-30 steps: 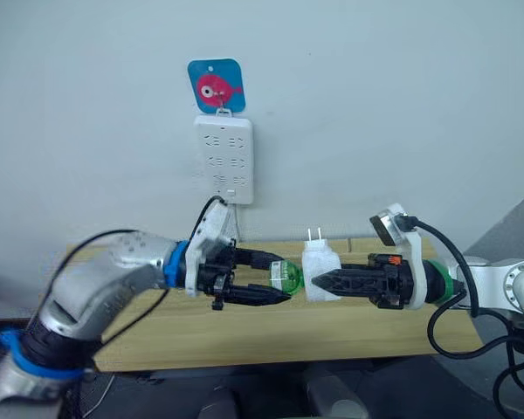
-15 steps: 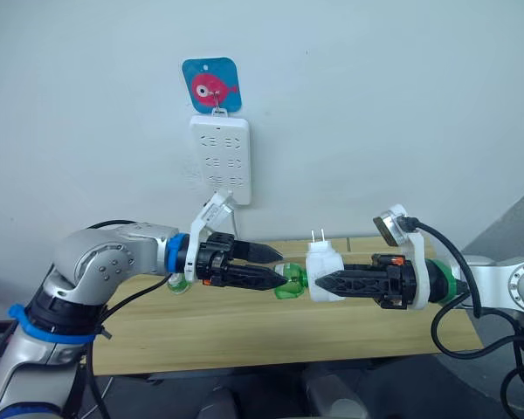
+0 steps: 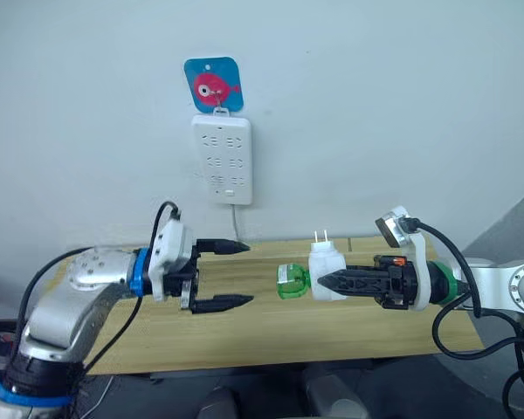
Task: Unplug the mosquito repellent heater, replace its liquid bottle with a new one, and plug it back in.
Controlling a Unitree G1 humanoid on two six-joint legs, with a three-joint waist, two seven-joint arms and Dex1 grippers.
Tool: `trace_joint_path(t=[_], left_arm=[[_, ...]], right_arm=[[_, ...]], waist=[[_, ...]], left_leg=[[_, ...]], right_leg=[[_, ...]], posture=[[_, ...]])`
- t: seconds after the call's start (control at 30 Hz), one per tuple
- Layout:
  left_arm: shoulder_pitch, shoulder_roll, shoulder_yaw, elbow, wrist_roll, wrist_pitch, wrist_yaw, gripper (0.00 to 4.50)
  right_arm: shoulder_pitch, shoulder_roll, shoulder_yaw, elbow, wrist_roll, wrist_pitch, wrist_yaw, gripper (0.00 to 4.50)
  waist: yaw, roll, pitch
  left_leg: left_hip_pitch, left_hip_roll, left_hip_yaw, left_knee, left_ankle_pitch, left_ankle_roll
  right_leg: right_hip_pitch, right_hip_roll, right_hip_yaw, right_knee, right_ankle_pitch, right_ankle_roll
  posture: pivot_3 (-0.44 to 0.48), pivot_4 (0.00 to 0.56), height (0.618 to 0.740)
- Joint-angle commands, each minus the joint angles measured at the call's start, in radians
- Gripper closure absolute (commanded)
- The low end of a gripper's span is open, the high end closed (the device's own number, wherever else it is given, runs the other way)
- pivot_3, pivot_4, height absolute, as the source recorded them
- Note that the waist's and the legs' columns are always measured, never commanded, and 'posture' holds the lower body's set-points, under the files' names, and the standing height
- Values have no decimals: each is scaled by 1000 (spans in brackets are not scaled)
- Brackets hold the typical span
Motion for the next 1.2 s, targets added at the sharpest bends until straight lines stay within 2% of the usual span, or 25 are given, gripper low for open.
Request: trace_joint_path(t=[0.03,0.3,0.63,0.87,1.0,1.13,1.17,1.2], left_arm=[[-8,-88,8,19,93,-268,12,0],[-55,-228,-106,52,197,-436,81,0],[-101,-272,-180,110,238,-475,144,0],[-122,-273,-197,121,222,-481,150,0],[-111,-260,-203,86,190,-456,138,875],[-103,-234,-204,57,161,-412,130,2087],[-104,-227,-203,50,155,-400,129,2291],[-105,-218,-202,44,147,-386,126,2289]], right_arm=[[-15,6,-30,-7,1,-12,6,1513],[-32,17,-22,-2,1,-8,-6,1513],[-43,23,-17,-1,5,-3,-16,1513],[-45,26,-13,-4,9,-3,-21,1513],[-42,27,-14,-6,9,-4,-25,1513],[-44,29,-14,-4,7,-4,-28,1513],[-44,30,-14,-4,6,-4,-28,1513],[-44,31,-15,-4,5,-4,-28,1513]], waist=[[7,0,0],[16,-1,0],[14,0,0],[13,0,0],[13,0,0],[13,0,0],[13,0,0],[13,0,0]], left_leg=[[0,0,0,0,0,0],[0,-1,1,2,0,0],[1,0,0,2,0,0],[1,0,0,1,0,0],[1,0,0,1,0,0],[1,0,0,2,0,0],[1,0,0,2,0,0],[1,0,0,2,0,0]], right_leg=[[0,0,0,0,0,0],[2,-1,2,-1,0,1],[2,1,1,-1,0,1],[2,1,0,-1,0,1],[2,1,0,-1,0,1],[2,1,0,-1,0,1],[2,1,0,0,0,1],[2,1,0,-1,0,1]], posture=[[-214,85,733],[-209,85,733],[-214,87,733],[-218,88,733],[-220,87,733],[-220,87,733],[-220,87,733],[-220,87,733]])
